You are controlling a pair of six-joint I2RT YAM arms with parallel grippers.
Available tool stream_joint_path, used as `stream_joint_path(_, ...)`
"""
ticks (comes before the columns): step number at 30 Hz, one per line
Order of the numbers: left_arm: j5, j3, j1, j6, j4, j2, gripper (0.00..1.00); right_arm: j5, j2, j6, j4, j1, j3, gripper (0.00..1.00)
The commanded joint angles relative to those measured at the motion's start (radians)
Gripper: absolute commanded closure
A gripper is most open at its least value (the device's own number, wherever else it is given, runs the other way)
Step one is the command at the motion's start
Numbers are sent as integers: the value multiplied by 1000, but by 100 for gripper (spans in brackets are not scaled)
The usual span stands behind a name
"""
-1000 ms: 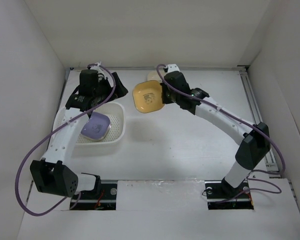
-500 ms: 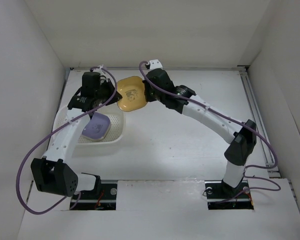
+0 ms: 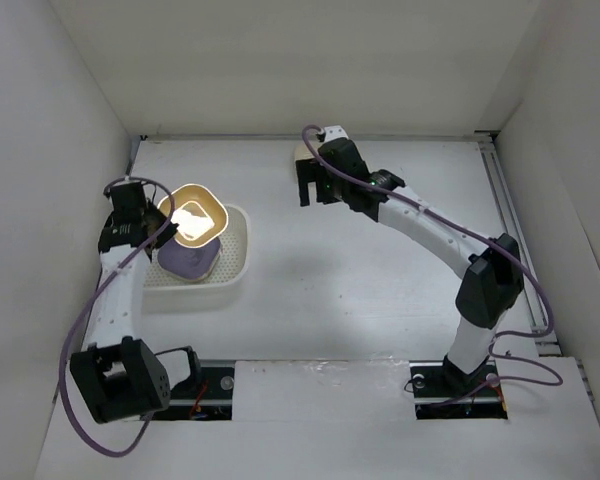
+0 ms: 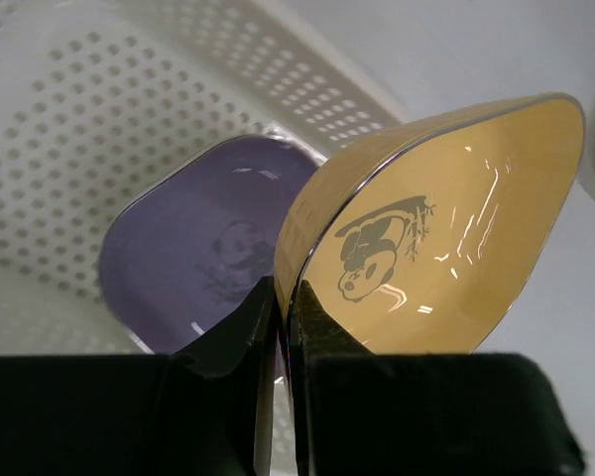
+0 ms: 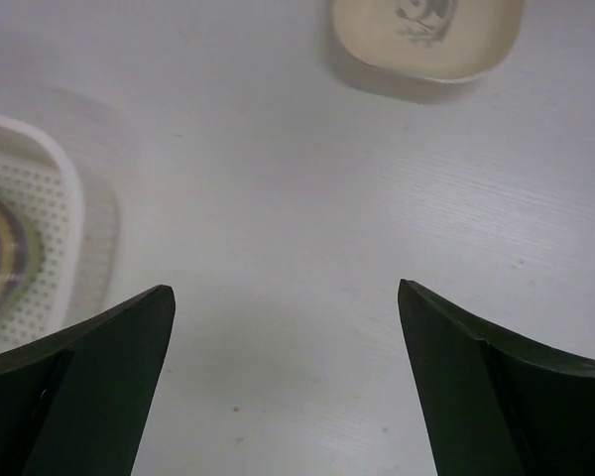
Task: Place the plates into the plastic bin on the countertop
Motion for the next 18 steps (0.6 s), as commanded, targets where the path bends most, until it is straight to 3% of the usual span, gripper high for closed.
stream_joint_path(1, -10, -75, 59, -82, 9, -155, 100, -54, -83, -36, 90, -49, -87, 0)
stream_joint_path(7, -87, -212, 114, -209, 9, -282, 100, -111, -92, -68, 110, -97, -156, 0)
stream_joint_path(16, -111, -261, 124, -257, 20, -281, 99, -140, -141, -97, 129, -149, -198, 0)
stream_joint_path(17, -111, -261, 124, -257, 20, -281, 94, -140, -141, -97, 129, -160, -198, 0)
stream_joint_path(18, -111, -261, 124, -257, 20, -267, 82, -140, -141, -97, 129, -170, -198, 0)
